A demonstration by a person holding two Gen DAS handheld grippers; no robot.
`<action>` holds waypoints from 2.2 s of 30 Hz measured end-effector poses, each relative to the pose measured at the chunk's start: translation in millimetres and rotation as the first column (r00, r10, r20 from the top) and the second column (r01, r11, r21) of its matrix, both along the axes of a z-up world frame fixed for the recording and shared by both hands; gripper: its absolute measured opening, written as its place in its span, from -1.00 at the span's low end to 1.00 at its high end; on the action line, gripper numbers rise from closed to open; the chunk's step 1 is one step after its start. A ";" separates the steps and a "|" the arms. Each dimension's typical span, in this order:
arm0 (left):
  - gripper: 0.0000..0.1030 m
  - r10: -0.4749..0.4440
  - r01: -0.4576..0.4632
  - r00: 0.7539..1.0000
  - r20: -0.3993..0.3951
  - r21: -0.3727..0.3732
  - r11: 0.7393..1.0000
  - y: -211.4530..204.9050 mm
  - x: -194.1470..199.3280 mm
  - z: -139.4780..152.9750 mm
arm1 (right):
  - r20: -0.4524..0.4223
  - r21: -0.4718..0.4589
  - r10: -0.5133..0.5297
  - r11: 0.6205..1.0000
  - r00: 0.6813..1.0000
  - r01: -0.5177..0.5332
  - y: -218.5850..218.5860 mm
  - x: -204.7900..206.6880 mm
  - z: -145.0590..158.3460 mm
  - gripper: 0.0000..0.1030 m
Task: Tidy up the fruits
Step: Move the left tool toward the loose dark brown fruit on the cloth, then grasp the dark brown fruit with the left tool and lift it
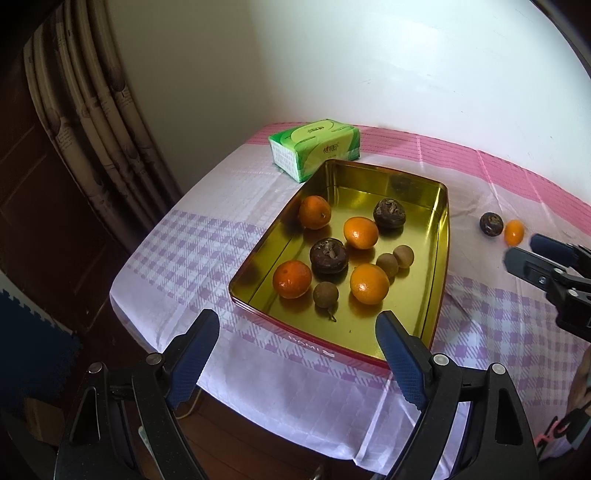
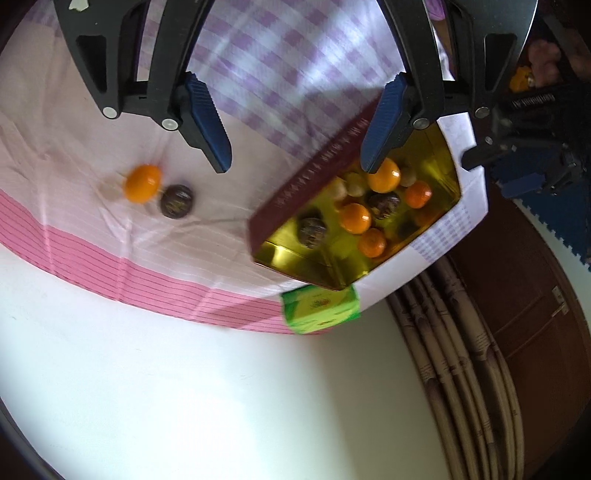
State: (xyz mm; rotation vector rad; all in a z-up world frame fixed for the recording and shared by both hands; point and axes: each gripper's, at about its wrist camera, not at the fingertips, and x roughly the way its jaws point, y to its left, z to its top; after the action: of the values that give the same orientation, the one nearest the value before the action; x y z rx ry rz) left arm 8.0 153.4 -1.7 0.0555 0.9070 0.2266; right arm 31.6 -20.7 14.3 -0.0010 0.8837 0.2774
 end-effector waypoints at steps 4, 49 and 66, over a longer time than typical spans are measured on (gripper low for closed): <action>0.70 -0.008 0.008 1.000 0.005 0.018 1.000 -4.4 -1.2 1.0 | -0.001 -0.045 -0.093 0.995 0.996 0.093 -39.5 -13.8 -6.8 0.41; 0.74 -0.557 0.558 0.830 0.024 -0.037 0.829 -121.3 69.2 28.7 | -0.033 -0.262 -0.600 0.777 0.799 0.572 -265.2 -51.3 -48.0 0.99; 0.12 -0.901 0.909 0.373 -0.221 -0.109 0.403 -209.2 198.3 -42.3 | -0.032 -0.210 -0.580 0.800 0.814 0.562 -266.9 -53.1 -44.9 0.99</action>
State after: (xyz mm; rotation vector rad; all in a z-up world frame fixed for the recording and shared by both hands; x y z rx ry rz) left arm 206.3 -55.8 -44.1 0.6308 0.9982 -0.8615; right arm -21.5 -287.6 -30.6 0.1019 0.9605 -0.3843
